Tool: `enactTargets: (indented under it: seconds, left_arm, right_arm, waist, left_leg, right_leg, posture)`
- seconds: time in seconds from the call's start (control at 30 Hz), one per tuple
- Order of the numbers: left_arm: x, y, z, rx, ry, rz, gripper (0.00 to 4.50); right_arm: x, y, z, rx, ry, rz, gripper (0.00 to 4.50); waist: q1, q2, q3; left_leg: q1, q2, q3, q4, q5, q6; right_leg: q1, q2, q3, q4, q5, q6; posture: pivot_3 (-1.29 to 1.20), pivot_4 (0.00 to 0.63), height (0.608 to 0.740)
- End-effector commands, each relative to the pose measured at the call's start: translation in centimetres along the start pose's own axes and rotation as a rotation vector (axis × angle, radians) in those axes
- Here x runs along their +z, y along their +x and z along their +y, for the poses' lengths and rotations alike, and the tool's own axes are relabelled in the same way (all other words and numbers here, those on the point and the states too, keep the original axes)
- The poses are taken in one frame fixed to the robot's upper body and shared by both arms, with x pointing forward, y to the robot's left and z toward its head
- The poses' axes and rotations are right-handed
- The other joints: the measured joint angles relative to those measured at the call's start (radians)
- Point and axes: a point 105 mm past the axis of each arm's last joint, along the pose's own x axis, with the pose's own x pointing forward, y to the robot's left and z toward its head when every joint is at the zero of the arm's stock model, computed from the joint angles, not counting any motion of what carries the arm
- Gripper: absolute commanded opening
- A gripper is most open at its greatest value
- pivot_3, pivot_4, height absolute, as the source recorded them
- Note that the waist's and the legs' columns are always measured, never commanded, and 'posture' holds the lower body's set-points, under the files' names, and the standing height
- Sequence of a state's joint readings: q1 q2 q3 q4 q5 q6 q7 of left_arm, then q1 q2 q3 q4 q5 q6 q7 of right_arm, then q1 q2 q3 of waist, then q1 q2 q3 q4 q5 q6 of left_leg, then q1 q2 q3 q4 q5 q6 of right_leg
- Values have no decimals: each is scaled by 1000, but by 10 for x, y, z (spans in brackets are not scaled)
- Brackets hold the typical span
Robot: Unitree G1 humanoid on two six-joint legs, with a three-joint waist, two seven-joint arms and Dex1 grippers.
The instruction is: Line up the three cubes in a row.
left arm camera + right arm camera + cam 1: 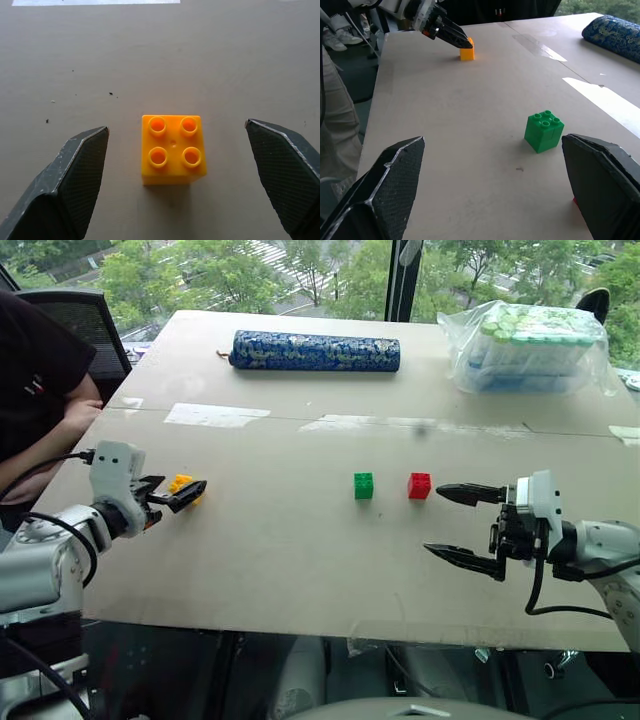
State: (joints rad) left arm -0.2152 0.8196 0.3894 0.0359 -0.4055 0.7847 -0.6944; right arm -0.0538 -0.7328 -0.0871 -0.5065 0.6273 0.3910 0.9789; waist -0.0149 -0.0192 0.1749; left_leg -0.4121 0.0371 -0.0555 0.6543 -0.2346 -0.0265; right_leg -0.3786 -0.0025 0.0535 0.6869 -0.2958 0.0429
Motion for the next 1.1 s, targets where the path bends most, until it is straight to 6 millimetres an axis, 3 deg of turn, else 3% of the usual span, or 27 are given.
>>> enactTargets:
  seconds: [0.03,0.17,0.2,0.23,0.27,0.43,0.57,0.67,0.8,0.97,1.1]
  left_arm:
    - [12,0,14,40,69,-28,4472]
    - [11,5,18,25,105,-22,4472]
    - [10,6,19,23,107,-19,4081]
    - [8,7,20,18,112,-13,3966]
    - [7,8,19,7,122,-8,3689]
    - [6,11,18,-34,149,0,1340]
    - [15,13,11,-116,182,-23,1330]
    - [41,14,-31,-424,247,-109,1330]
    - [36,18,-65,-701,443,-68,1330]
    - [47,57,-102,-910,579,-41,1330]
    - [52,72,-115,-964,656,-28,1330]
  right_arm:
    - [12,-3,1,-12,-55,-13,4500]
    - [10,-6,-1,-34,-57,4,4500]
    - [9,-7,-1,-38,-56,6,4500]
    - [9,-7,-1,-42,-56,7,4500]
    - [9,-8,0,-44,-55,7,4500]
    - [8,-8,-1,-65,-67,16,4500]
    - [5,-10,-2,-67,-84,45,4500]
    - [9,-13,-4,-77,-99,39,4500]
    - [15,-15,-8,-95,-106,7,4500]
    - [14,-21,-11,-25,-133,46,4500]
    - [16,-20,-14,-26,-139,46,4500]
  waist:
    - [1,0,0]
    - [1,0,0]
    - [1,0,0]
    - [1,0,0]
    - [1,0,0]
    - [1,0,0]
    - [1,0,0]
    - [8,0,0]
    - [4,0,0]
    - [6,0,0]
    - [-4,0,1]
  left_leg:
    - [0,0,0,0,0,0]
    - [0,0,0,0,0,0]
    - [0,0,0,0,0,0]
    - [0,0,0,0,0,0]
    - [0,0,0,0,0,0]
    - [0,0,0,0,0,0]
    - [0,0,0,0,0,0]
    - [-1,0,-1,0,0,0]
    - [-1,-1,0,1,0,0]
    - [-1,-1,0,1,0,0]
    - [-2,-1,0,2,0,0]
  right_leg:
    - [0,0,0,0,0,0]
    - [0,0,0,0,0,0]
    - [0,0,0,0,0,0]
    - [0,0,0,0,0,0]
    - [0,0,0,0,0,0]
    - [0,0,0,0,0,0]
    - [0,0,0,0,0,0]
    - [0,0,-2,0,0,0]
    - [0,0,-1,0,0,0]
    - [0,1,-1,1,0,0]
    - [0,1,-1,-1,0,0]
  posture:
    - [0,150,740]
    - [0,150,740]
    - [0,150,740]
    - [0,150,740]
    - [0,150,740]
    - [0,150,740]
    - [0,150,740]
    - [0,150,740]
    - [0,150,740]
    - [0,150,740]
    - [0,150,740]
